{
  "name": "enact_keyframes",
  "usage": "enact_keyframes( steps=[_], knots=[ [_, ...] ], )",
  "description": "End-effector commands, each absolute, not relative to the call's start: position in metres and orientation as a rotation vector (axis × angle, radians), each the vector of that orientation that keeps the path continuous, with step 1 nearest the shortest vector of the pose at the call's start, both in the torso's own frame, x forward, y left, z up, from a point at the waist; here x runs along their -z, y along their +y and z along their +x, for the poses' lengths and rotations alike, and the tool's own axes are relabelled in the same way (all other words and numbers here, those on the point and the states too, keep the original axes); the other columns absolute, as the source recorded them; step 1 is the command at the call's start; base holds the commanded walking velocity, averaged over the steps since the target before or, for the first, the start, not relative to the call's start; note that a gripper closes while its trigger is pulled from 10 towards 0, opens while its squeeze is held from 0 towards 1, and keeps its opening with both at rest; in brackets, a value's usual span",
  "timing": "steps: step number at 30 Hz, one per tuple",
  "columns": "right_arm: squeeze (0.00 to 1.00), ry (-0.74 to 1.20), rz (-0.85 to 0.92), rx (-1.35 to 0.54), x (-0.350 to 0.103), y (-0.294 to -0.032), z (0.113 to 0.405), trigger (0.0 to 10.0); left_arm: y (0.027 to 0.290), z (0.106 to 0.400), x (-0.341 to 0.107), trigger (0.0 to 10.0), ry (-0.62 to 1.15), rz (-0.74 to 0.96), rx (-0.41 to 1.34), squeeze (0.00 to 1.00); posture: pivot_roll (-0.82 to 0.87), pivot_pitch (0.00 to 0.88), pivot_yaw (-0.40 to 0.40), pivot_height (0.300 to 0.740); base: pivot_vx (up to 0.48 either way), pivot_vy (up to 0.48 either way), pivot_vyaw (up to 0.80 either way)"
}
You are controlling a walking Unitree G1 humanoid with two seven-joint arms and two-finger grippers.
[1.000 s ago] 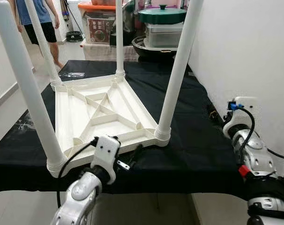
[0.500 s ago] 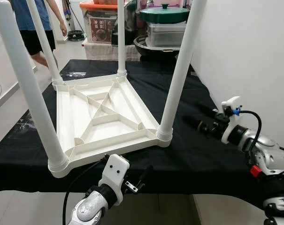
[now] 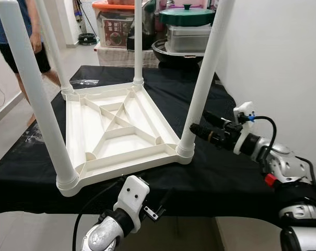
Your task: Building children table
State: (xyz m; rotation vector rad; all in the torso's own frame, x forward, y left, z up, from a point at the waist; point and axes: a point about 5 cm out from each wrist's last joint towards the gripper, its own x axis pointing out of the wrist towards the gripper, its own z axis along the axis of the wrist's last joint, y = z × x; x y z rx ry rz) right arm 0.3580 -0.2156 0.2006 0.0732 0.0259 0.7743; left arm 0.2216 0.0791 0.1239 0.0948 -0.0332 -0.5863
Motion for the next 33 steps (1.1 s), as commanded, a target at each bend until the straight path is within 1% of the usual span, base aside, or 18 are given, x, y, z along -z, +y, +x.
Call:
enact_keyframes(
  steps=[1,2,4,5,7,8,9,11,12,15,17,25,26,27,33],
  knots=[
    [0.0,0.005,0.074,-0.807,-0.205,-0.206,0.36,10.0,0.078,0.22,-0.124,10.0,-0.039,0.104,0.592,0.0,0.07,0.049,-0.056,0.74,0.0,0.0,0.0],
    [0.0,0.001,0.079,-0.827,-0.206,-0.202,0.361,10.0,0.078,0.22,-0.124,10.0,-0.039,0.104,0.592,0.0,0.07,0.051,-0.057,0.74,0.0,0.0,0.0],
    [0.0,0.001,0.079,-0.827,-0.206,-0.202,0.361,10.0,0.078,0.22,-0.124,10.0,-0.039,0.104,0.592,0.0,0.07,0.051,-0.057,0.74,0.0,0.0,0.0],
    [0.0,-0.006,0.09,-0.852,-0.207,-0.195,0.362,10.0,0.078,0.22,-0.124,10.0,-0.04,0.103,0.593,0.0,0.07,0.055,-0.057,0.74,0.0,0.0,0.0],
    [0.0,-0.006,0.09,-0.852,-0.207,-0.195,0.362,10.0,0.078,0.22,-0.124,10.0,-0.04,0.103,0.593,0.0,0.07,0.055,-0.057,0.74,0.0,0.0,0.0],
    [0.0,-0.011,0.097,-0.867,-0.208,-0.188,0.365,10.0,0.078,0.219,-0.124,10.0,-0.039,0.103,0.594,0.0,0.07,0.056,-0.059,0.74,0.0,0.0,0.0],
    [0.0,-0.011,0.097,-0.867,-0.208,-0.188,0.365,10.0,0.078,0.219,-0.124,10.0,-0.039,0.103,0.594,0.0,0.07,0.056,-0.059,0.74,0.0,0.0,0.0],
    [0.0,-0.019,0.105,-0.89,-0.209,-0.173,0.37,10.0,0.077,0.219,-0.124,10.0,-0.037,0.103,0.596,0.0,0.07,0.06,-0.064,0.74,0.0,0.0,0.0],
    [0.0,-0.019,0.105,-0.89,-0.209,-0.173,0.37,10.0,0.077,0.219,-0.124,10.0,-0.037,0.103,0.596,0.0,0.07,0.06,-0.064,0.74,0.0,0.0,0.0],
    [0.0,-0.031,0.098,-0.875,-0.211,-0.163,0.377,10.0,0.076,0.219,-0.123,10.0,-0.036,0.104,0.594,0.0,0.08,0.06,-0.066,0.74,0.0,0.0,0.0],
    [0.0,-0.031,0.098,-0.875,-0.211,-0.163,0.377,10.0,0.076,0.219,-0.123,10.0,-0.036,0.104,0.594,0.0,0.08,0.06,-0.066,0.74,0.0,0.0,0.0],
    [0.0,-0.04,0.089,-0.807,-0.216,-0.148,0.389,10.0,0.076,0.219,-0.123,10.0,-0.034,0.108,0.591,0.0,0.07,0.066,-0.069,0.74,0.0,0.0,0.0],
    [0.0,-0.036,0.085,-0.804,-0.215,-0.146,0.39,4.9,0.076,0.219,-0.123,10.0,-0.034,0.109,0.59,0.0,0.07,0.066,-0.069,0.74,0.0,0.0,0.0],
    [0.0,-0.031,0.094,-0.802,-0.215,-0.145,0.39,0.0,0.076,0.219,-0.123,10.0,-0.034,0.108,0.59,0.0,0.07,0.067,-0.068,0.74,0.0,0.0,0.0],
    [0.0,-0.039,0.085,-0.772,-0.215,-0.139,0.393,0.0,0.075,0.22,-0.123,10.0,-0.034,0.11,0.59,0.0,0.07,0.068,-0.069,0.74,0.0,0.0,0.0]
  ],
)
